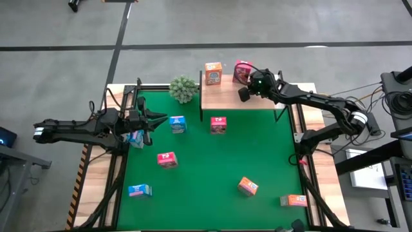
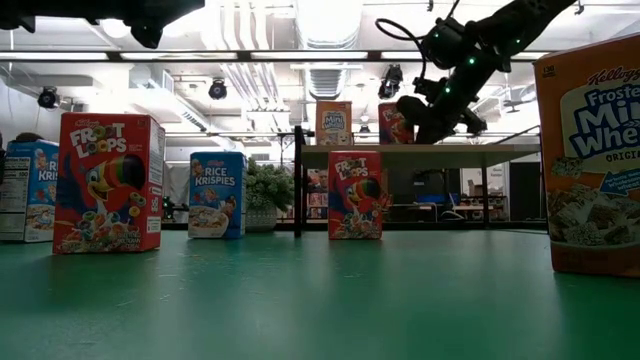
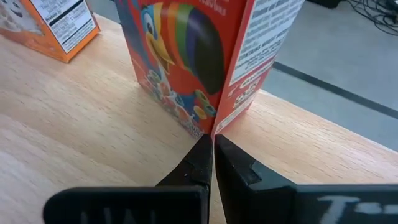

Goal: Stack cereal on shelf
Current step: Put the bottom right red cereal box on the shelf, then put the right blue cereal box on the shelf

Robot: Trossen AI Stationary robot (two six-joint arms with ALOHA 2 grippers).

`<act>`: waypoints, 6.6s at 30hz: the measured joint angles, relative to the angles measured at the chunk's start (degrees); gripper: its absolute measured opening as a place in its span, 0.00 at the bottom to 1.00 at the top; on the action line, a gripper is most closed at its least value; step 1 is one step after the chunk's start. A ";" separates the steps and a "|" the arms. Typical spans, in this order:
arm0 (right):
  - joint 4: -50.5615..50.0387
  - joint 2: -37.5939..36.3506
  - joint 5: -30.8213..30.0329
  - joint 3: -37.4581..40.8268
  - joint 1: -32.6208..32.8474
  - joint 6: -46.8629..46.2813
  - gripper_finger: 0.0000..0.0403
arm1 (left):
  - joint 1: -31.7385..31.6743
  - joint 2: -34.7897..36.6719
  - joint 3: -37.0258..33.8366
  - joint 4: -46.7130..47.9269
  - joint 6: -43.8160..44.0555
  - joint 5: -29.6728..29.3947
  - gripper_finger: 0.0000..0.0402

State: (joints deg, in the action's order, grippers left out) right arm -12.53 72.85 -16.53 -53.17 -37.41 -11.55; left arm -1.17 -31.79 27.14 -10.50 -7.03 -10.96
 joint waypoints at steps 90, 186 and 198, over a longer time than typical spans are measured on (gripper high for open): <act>15.24 -30.92 7.48 17.33 43.65 29.08 0.02 | -1.27 -33.90 30.25 24.12 3.62 3.08 0.09; 12.74 -33.86 7.45 18.21 43.00 34.67 0.02 | -14.06 -46.40 50.64 52.75 -1.86 14.10 0.33; 12.54 -34.11 7.47 18.23 43.01 35.04 0.02 | -15.18 -49.80 51.02 18.00 -7.52 14.01 0.33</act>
State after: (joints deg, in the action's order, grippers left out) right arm 0.01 38.74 -9.06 -34.94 5.60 23.49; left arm -16.35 -81.59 78.15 7.50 -14.54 3.05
